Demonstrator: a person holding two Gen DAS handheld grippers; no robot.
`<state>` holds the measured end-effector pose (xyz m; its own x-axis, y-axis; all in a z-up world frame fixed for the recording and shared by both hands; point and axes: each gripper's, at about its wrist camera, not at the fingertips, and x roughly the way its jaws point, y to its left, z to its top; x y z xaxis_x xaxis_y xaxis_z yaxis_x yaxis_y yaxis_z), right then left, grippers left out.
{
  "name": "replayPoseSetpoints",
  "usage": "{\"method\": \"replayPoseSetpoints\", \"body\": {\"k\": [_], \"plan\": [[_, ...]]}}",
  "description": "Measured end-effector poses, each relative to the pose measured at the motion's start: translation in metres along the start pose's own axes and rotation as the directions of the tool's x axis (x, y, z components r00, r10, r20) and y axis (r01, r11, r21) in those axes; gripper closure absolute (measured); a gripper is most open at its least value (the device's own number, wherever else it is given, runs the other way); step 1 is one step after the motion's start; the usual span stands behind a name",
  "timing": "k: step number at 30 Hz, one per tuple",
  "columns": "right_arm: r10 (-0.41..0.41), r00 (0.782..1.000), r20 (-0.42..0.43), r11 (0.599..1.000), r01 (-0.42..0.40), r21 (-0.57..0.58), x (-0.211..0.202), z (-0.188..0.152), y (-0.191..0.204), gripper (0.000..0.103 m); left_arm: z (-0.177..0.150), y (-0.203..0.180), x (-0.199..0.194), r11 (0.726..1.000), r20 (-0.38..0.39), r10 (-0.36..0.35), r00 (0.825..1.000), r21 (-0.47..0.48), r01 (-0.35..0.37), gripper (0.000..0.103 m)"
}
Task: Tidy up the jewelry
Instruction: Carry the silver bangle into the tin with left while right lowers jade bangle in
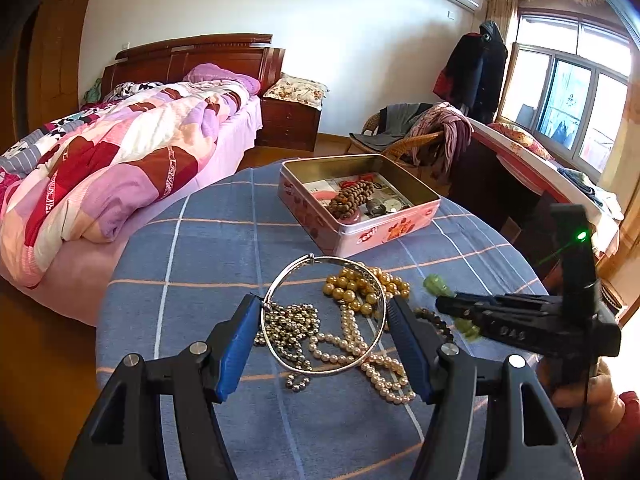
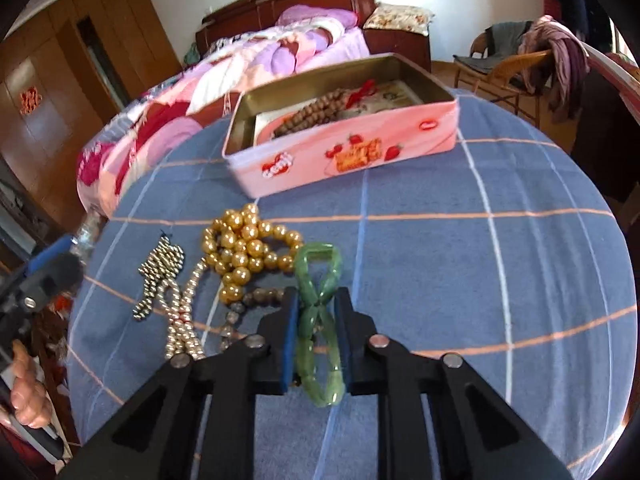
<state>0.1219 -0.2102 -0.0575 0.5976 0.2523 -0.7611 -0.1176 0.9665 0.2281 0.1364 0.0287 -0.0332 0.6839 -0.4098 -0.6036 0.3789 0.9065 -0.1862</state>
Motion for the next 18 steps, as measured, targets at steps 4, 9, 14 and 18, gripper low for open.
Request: {"method": "replayPoseSetpoints", "body": {"k": [4,9,14,18], "plan": [[0.009,0.998,0.060,1.000,-0.010,0.015,-0.018,0.003,0.001,0.082,-0.001,-0.004,0.002,1.000,-0.006,-0.012,1.000,0.004,0.012,0.038],[-0.038,0.990,0.132,0.999,0.035,0.030,-0.028,0.013,0.001,0.082,0.000,-0.007,0.003,1.000,-0.006,-0.018,1.000,0.008,0.018,0.038],[-0.080,0.981,0.177,0.994,0.066,0.082,-0.034,0.023,-0.012,0.082,0.003,-0.012,0.011,0.999,-0.009,-0.028,1.000,0.016,0.028,0.038],[-0.085,0.973,0.214,0.993,0.065,0.102,-0.039,0.037,-0.018,0.082,0.015,-0.018,0.020,0.999,0.005,-0.049,0.999,0.014,0.049,0.038]]}}
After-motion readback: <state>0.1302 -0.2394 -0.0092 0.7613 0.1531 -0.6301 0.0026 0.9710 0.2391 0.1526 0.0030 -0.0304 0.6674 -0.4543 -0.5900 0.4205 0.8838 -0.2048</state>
